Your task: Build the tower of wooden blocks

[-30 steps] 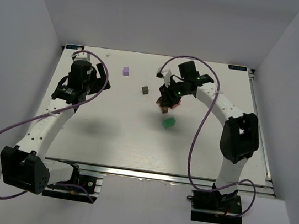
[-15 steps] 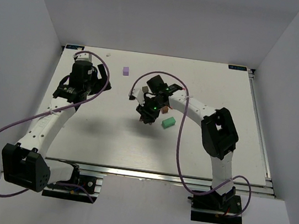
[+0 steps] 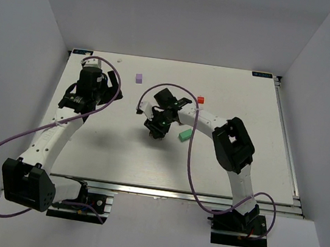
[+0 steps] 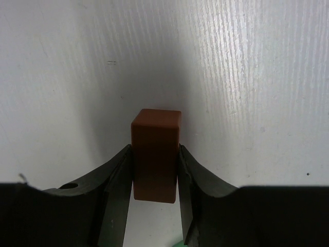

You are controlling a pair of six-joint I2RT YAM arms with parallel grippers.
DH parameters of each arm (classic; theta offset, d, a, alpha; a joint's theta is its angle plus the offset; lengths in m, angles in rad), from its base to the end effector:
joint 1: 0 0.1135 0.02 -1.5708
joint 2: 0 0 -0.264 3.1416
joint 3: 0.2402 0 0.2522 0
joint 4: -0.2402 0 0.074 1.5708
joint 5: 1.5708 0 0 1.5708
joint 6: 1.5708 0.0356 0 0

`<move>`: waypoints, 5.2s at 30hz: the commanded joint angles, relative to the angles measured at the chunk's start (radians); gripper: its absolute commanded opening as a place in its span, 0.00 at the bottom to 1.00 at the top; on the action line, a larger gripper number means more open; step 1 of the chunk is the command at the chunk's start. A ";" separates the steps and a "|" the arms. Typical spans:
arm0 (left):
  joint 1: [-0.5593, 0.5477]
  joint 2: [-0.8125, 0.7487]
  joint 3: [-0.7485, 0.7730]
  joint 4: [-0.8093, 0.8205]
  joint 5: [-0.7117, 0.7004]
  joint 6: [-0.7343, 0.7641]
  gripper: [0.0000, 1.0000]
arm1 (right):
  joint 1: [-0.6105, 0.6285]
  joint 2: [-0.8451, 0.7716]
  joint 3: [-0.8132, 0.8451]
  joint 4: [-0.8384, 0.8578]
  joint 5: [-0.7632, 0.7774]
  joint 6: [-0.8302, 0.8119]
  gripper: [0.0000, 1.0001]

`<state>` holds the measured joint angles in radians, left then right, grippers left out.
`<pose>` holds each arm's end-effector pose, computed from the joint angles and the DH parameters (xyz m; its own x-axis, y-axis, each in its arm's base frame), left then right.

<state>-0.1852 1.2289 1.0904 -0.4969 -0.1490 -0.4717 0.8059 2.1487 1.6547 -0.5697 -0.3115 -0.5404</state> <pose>0.2666 -0.0446 0.3230 -0.5490 -0.3543 -0.7570 -0.2075 0.9351 -0.2872 0.3112 0.3399 0.1770 -0.1127 -0.8247 -0.5543 -0.9887 0.1487 -0.0201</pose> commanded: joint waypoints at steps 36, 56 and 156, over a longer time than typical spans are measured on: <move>0.001 -0.009 0.026 -0.017 -0.047 0.016 0.98 | -0.304 -0.072 0.045 0.136 0.094 0.306 0.81; 0.001 -0.003 0.023 -0.015 -0.038 0.012 0.98 | -0.269 -0.073 -0.045 0.169 0.212 0.264 0.79; 0.001 0.136 0.066 -0.055 0.034 0.045 0.98 | -0.277 -0.311 -0.028 -0.053 0.209 -0.172 0.09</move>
<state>-0.1852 1.4242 1.1130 -0.5362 -0.1047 -0.4061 0.4839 1.9633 1.6600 -0.7044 -0.1215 -0.8845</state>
